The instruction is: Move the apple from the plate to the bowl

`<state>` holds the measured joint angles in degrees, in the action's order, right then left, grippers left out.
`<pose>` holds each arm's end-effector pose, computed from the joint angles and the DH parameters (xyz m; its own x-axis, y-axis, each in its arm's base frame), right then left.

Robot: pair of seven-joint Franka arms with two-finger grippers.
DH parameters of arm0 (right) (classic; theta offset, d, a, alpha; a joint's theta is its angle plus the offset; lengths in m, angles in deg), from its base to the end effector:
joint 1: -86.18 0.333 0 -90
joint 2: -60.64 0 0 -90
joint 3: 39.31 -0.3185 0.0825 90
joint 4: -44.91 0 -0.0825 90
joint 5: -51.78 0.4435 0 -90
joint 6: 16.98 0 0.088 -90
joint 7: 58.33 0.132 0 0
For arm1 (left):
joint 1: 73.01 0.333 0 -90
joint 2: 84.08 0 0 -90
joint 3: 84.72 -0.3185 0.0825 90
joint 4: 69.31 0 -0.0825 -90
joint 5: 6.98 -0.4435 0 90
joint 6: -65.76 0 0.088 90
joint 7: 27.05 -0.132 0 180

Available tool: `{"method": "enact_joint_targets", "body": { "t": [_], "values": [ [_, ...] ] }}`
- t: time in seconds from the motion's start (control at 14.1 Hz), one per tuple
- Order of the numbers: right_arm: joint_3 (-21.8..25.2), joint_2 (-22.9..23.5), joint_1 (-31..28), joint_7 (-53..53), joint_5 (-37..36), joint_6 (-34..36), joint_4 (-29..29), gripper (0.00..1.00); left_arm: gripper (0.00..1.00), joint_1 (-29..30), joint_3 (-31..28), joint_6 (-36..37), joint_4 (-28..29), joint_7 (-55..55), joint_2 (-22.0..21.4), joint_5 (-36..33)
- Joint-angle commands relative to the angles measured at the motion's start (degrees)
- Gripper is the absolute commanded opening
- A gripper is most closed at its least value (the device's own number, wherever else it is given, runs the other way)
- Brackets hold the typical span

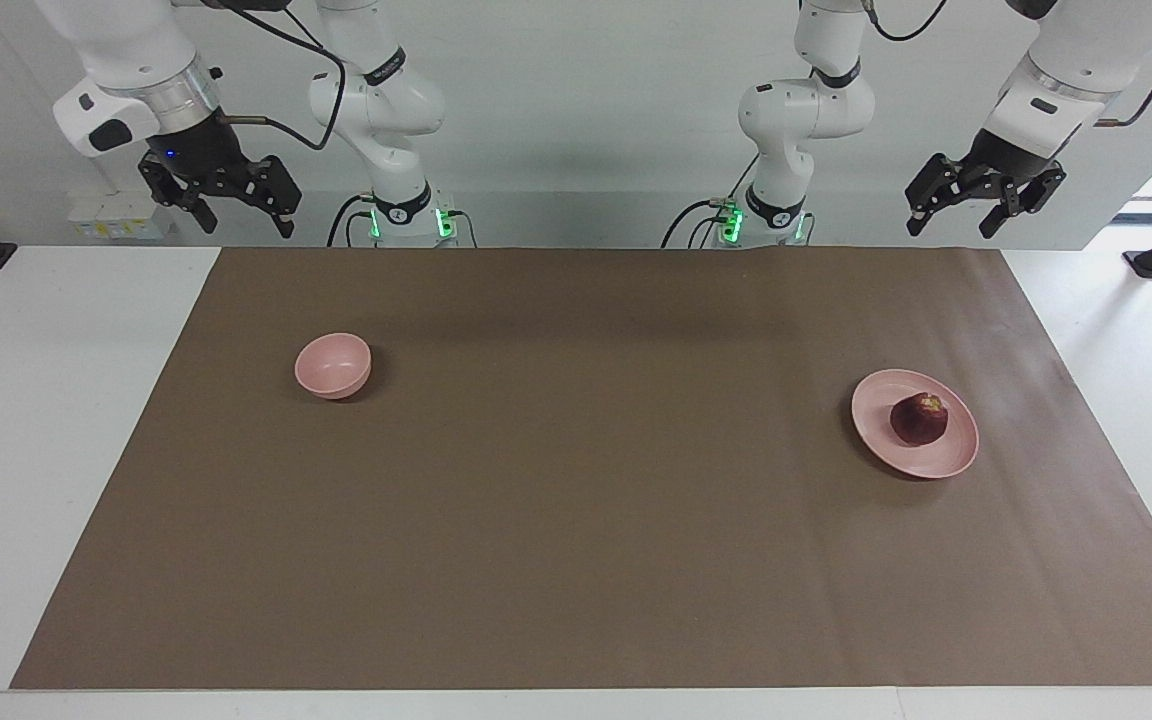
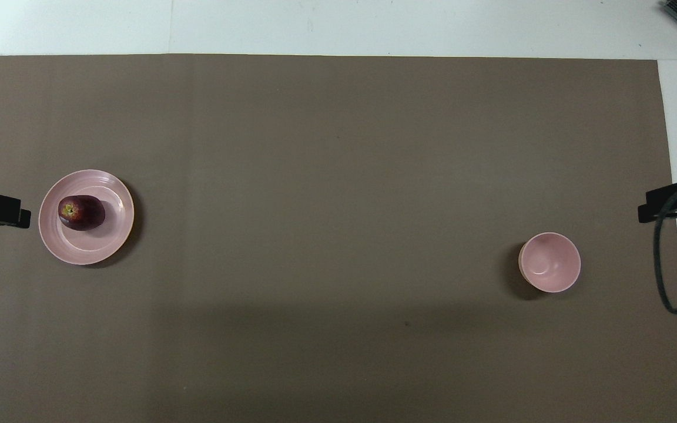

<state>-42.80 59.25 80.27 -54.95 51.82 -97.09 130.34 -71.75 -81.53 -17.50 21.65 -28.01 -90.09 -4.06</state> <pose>0.5855 -0.0242 0.6438 0.9925 -0.1010 -0.0684 -0.1009 -0.9949 0.0048 0.5667 -0.0280 0.6451 0.9980 -0.0559 -0.0288 -0.0545 -0.9975 0.0454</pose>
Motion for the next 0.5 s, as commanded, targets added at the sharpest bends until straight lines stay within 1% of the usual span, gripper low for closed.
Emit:
{"method": "enact_joint_targets", "body": {
  "t": [0.0,0.35,0.42],
  "values": [
    [-0.11,-0.71,-0.33,0.67,1.19,0.14,0.35,1.00,1.00,-0.03,0.15,0.03,1.86,-0.80,-1.72,-0.99],
    [-0.03,-0.71,-0.59,0.93,1.10,0.14,0.35,1.00,1.00,0.15,0.15,0.90,2.03,-0.89,-1.98,-0.99],
    [-0.02,-0.71,-0.77,0.33,1.10,0.05,0.35,1.00,1.00,0.15,0.15,1.17,2.82,-0.89,-2.42,-0.99]
  ]
}}
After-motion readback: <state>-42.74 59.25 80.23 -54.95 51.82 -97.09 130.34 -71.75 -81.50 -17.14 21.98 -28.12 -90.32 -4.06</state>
